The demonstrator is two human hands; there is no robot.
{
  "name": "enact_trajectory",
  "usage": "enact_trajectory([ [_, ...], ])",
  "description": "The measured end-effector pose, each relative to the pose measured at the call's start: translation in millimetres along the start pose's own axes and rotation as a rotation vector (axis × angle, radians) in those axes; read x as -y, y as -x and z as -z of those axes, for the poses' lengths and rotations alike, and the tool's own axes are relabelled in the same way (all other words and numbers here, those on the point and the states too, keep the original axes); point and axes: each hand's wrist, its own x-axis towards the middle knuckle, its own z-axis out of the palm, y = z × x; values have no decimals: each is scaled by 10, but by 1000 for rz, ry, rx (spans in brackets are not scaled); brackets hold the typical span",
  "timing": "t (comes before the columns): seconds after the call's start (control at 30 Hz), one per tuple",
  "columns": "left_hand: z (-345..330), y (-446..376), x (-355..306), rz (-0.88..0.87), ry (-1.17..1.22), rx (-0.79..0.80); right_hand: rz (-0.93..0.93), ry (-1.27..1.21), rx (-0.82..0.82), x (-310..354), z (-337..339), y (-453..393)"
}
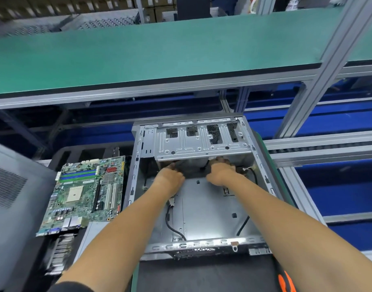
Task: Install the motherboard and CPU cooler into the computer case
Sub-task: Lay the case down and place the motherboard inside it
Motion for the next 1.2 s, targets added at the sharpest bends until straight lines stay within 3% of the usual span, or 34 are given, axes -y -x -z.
enact_trajectory([
  [0.1, 22, 40, 78, 161, 7, 80, 60, -41, -46, 54, 3, 6],
  [0.2, -9, -5, 76, 200, 35, 99, 182, -64, -37, 211, 2, 44],
  [0.43, -37, 3, 111, 21, 434, -14, 351, -207, 85, 574, -39, 58],
  [0.63, 212, 171, 74, 93, 683, -46, 344, -200, 82, 615, 1, 191],
  [0.73, 314, 286, 29, 104, 667, -60, 335, -182, 129, 570, 94, 323],
  [0.83, 291, 412, -41, 29, 396, -23, 293, -126, 196, 500, 93, 443],
  [1.0, 156, 539, -60, 96, 190, 94, 253, -156, 457, 518, -54, 551],
  [1.07, 168, 547, -50, 144, 179, 127, 273, -225, 455, 553, -74, 572],
  [1.2, 152, 662, 43, 199, 291, 388, 225, -259, 381, 451, -76, 555],
])
